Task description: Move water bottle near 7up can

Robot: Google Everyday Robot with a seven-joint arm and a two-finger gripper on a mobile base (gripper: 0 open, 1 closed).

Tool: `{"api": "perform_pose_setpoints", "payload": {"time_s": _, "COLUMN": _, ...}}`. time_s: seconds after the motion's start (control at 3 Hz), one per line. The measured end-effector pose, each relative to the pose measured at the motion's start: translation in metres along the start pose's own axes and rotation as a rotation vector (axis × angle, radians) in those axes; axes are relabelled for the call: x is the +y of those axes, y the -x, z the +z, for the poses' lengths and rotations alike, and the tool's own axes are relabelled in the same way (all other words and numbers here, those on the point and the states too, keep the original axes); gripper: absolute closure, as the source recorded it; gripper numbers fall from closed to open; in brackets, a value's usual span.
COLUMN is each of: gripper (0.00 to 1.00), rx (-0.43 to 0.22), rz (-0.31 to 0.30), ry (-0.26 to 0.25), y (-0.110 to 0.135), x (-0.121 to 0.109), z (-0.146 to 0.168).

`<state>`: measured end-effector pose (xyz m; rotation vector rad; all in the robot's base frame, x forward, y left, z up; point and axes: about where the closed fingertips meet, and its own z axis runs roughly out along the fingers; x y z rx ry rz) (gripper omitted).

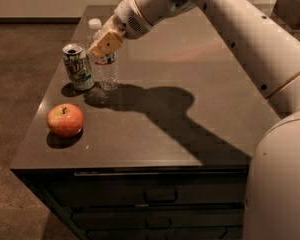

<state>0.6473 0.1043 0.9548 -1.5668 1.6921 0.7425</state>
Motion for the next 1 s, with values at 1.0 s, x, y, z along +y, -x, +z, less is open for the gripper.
{"api": "perform_pose_setpoints", "payload": {"time_s": 1.0, "gripper": 0.0, "rx": 0.001, "rz": -0.001, "ry": 0.01, "y": 0.0002, "x": 0.0015, "z": 0.0056}}
